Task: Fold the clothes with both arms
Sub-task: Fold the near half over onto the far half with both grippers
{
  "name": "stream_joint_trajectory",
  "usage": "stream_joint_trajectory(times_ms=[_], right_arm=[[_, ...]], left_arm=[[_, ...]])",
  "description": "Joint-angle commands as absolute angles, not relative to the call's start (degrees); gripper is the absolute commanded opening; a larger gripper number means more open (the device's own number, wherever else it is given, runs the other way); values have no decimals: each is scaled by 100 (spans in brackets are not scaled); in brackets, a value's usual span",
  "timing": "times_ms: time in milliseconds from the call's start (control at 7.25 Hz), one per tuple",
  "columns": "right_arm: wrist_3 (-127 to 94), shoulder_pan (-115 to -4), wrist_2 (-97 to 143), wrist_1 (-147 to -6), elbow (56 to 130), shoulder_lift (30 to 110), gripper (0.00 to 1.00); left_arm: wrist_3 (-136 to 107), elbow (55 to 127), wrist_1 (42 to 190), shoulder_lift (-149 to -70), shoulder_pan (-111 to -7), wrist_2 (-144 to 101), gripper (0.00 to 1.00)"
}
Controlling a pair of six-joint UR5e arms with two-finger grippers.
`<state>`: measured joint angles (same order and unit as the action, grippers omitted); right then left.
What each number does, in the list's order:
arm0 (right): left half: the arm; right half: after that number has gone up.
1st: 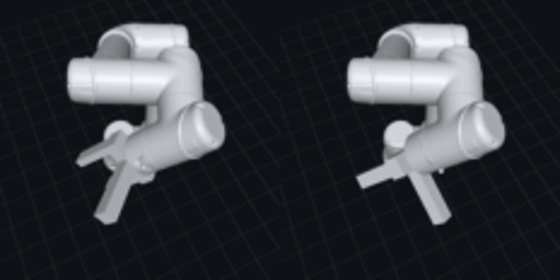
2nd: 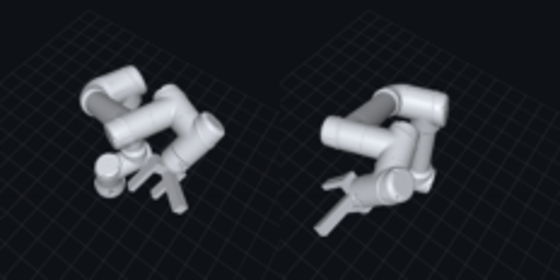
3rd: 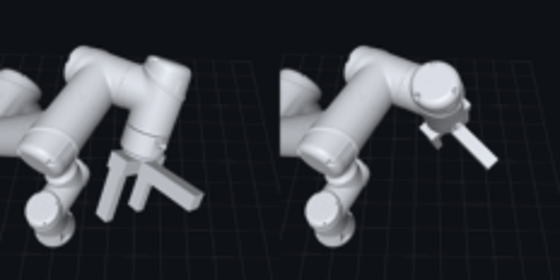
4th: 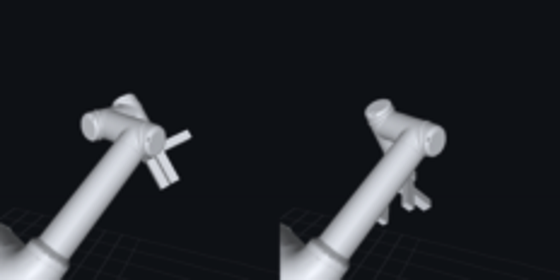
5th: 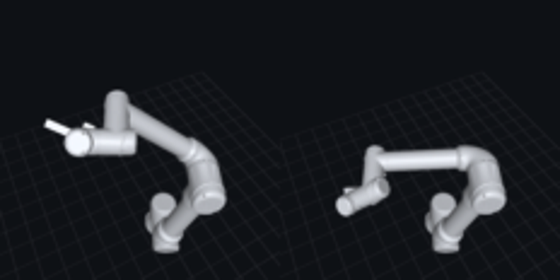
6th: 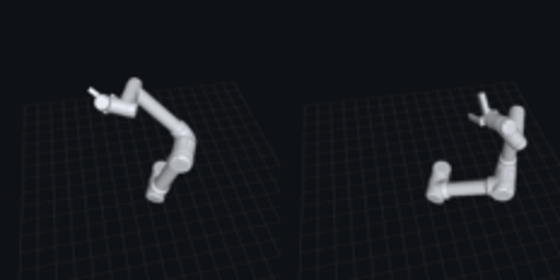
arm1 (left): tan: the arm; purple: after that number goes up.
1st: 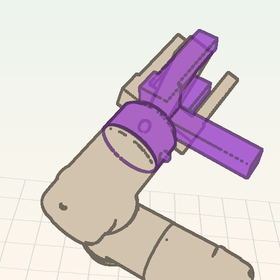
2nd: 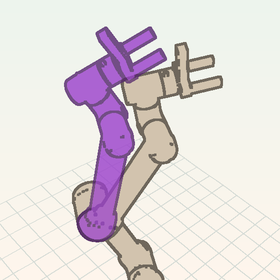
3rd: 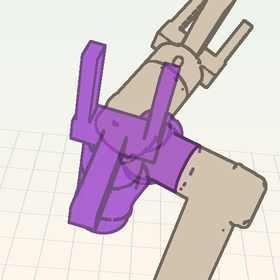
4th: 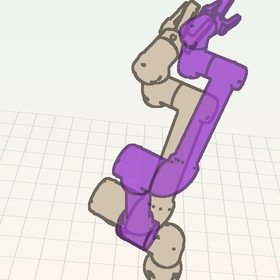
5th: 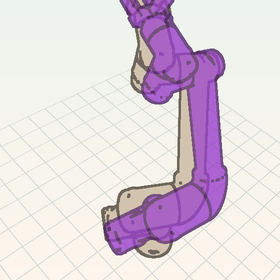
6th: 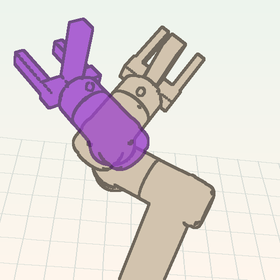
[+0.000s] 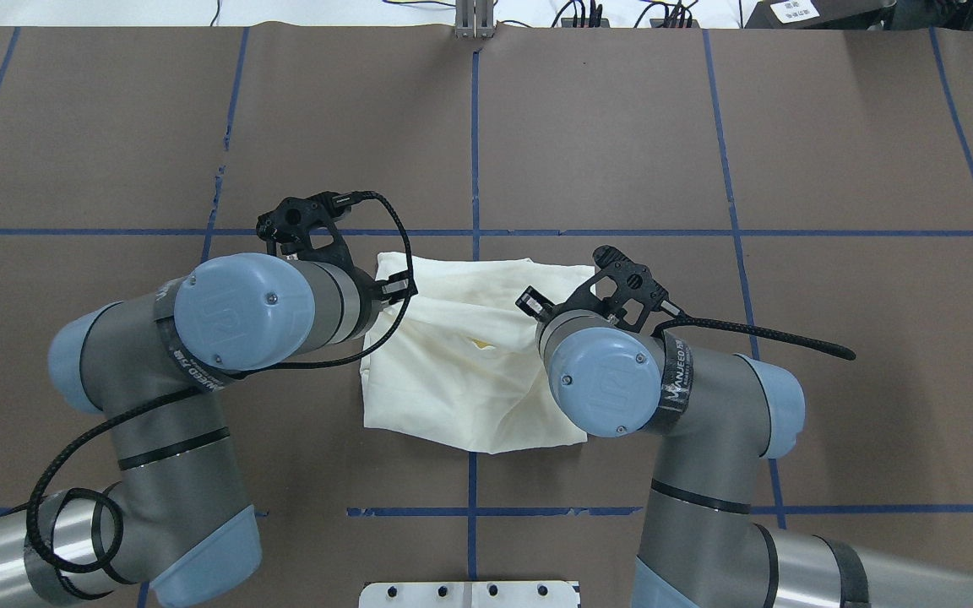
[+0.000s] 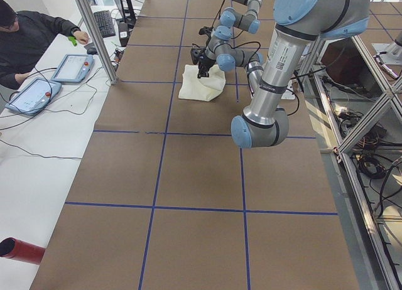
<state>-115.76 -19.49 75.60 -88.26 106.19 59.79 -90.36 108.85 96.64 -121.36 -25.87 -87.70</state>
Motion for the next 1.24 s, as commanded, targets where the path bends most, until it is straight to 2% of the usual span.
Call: stream_joint_trajectory(times_ms=[0, 414, 689, 1103], right_arm=[[-11523, -1969, 7559, -8824, 10530, 5977, 0], [-11426, -2153, 7654, -8807, 9617, 5222, 0], [-11338, -2276, 7734, -8807, 9476, 5221, 0], [-11250, -2364, 7787, -8535, 9256, 5221, 0]], left_arm=[[-8991, 10435, 9738, -12321, -2654, -8754, 0], [-8982, 9898, 10008, -12577, -2672, -8745, 0], [-8974, 9555, 10248, -12629, -2759, -8745, 0], [-8728, 9414, 10309, -12674, -2909, -8745, 0]])
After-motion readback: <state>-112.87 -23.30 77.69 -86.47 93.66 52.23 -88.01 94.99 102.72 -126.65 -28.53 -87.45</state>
